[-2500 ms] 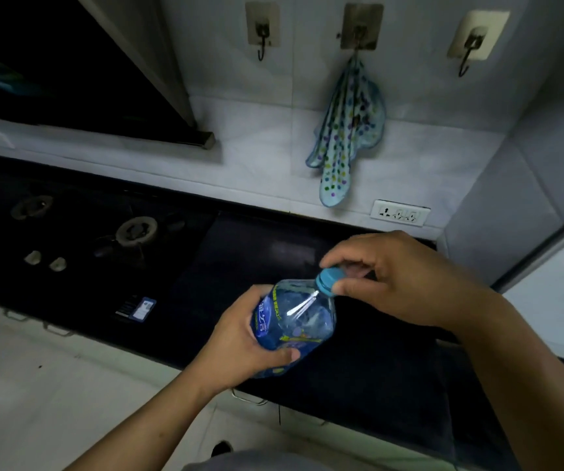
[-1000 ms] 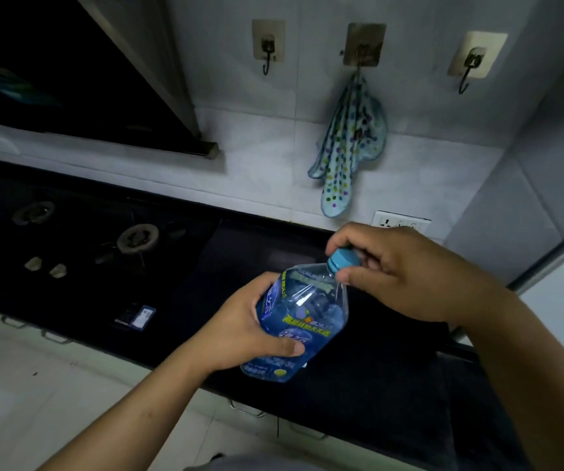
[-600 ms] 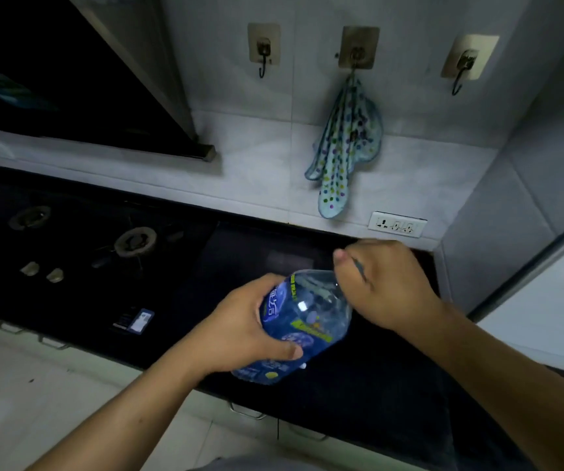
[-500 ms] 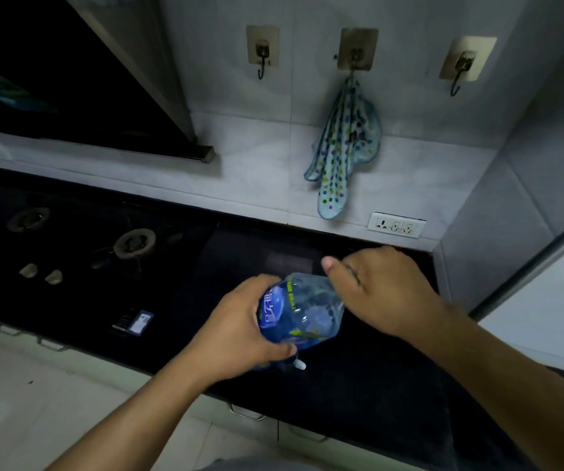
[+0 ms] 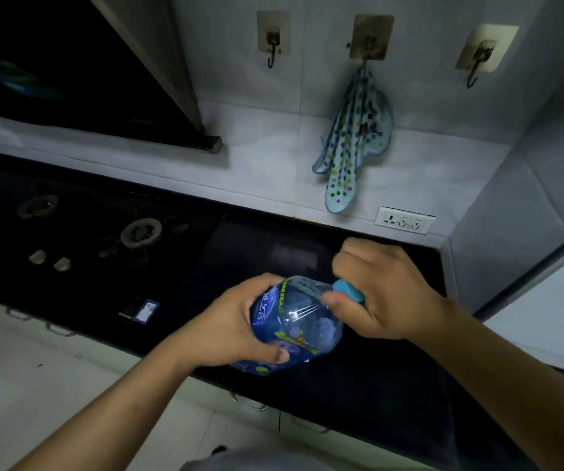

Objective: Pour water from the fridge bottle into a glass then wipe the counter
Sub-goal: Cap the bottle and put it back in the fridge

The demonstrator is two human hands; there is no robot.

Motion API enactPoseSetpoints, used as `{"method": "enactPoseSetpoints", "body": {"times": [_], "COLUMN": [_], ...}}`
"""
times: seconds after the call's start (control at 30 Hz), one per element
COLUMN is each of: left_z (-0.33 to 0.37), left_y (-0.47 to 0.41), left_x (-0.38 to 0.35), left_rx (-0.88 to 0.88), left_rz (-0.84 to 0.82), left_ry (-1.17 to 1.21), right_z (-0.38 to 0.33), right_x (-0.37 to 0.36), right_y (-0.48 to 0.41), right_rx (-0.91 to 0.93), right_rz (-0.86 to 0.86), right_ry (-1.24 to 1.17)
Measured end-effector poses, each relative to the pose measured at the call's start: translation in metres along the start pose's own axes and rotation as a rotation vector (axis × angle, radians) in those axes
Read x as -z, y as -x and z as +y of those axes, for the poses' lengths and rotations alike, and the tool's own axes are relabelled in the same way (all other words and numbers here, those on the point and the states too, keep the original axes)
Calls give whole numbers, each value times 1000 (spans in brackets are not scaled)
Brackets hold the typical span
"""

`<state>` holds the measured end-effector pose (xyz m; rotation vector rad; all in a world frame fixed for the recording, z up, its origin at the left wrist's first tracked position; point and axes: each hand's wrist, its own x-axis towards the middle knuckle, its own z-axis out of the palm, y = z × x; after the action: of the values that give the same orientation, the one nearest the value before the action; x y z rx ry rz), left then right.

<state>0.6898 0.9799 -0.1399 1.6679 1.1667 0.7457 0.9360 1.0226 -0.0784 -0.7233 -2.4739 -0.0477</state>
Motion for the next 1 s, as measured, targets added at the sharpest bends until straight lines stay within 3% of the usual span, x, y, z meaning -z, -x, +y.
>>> {"method": "enactPoseSetpoints", "body": {"times": [0.1,0.2,0.27,0.33,0.43,0.57,0.73,1.0], "left_z": [-5,-12,-16,-17,-20,-21,-29,-62], "left_y": [-1,0,1,2,10,34,83,214], "left_x": [-7,-18,-22,-20,-7,15,45,122], "left_rx": [49,101,86,61,71,72,100,185], "left_rz": [25,134,234,320,384,481,614,824], "left_ry": [4,-50,-109,-153,-68,43,90,156], "right_z": [-2,-4,2,2,-14,-48,-107,-219], "right_x": [-13,-31,-41,-51,-75,-120,-162,-225], "right_y": [-4,-10,-11,-7,-9,-11,-37,-121], "right_rx": [-204,-482,-544,-610,-948,-1214,-1297,-1150], "right_rz": [61,-11,-2,92,205,-28,-284,-580], "right_ry": [-16,67,13,-293,-1090,-1383,-1618,-1575]}}
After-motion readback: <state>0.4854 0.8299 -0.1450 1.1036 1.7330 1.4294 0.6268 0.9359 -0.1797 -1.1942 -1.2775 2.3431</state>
